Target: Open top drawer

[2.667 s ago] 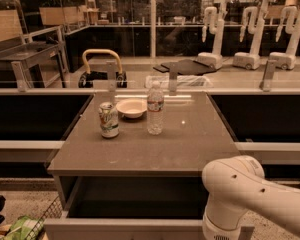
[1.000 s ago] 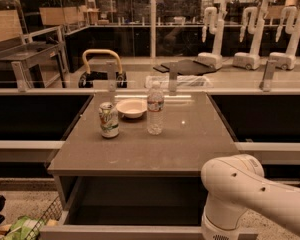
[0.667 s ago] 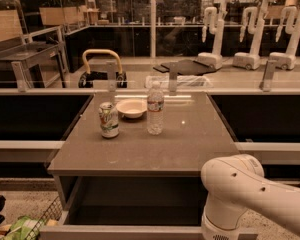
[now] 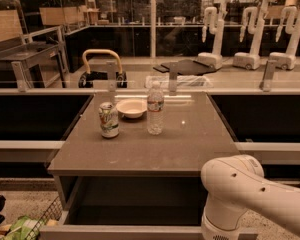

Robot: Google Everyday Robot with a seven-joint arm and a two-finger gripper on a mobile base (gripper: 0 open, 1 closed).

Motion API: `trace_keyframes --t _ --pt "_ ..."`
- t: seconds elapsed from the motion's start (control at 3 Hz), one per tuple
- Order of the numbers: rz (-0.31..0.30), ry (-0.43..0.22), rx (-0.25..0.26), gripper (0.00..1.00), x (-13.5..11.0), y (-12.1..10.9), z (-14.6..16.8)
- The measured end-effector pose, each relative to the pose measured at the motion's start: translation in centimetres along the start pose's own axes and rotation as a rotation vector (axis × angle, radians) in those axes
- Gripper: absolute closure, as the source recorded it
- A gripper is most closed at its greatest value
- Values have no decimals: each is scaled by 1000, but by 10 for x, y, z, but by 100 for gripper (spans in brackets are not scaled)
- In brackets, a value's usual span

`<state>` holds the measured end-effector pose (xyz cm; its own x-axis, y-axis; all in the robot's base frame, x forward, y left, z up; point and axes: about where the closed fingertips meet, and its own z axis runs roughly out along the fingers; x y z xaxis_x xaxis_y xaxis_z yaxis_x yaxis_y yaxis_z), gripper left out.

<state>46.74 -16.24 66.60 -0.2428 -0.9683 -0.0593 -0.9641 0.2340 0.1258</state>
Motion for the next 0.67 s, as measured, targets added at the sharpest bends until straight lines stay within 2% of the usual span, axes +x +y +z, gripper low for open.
trace_keyframes --t 0.33,0.67 --pt "-8 1 24 0 3 -13 -12" --pt "-30 0 64 0 8 -41 -45"
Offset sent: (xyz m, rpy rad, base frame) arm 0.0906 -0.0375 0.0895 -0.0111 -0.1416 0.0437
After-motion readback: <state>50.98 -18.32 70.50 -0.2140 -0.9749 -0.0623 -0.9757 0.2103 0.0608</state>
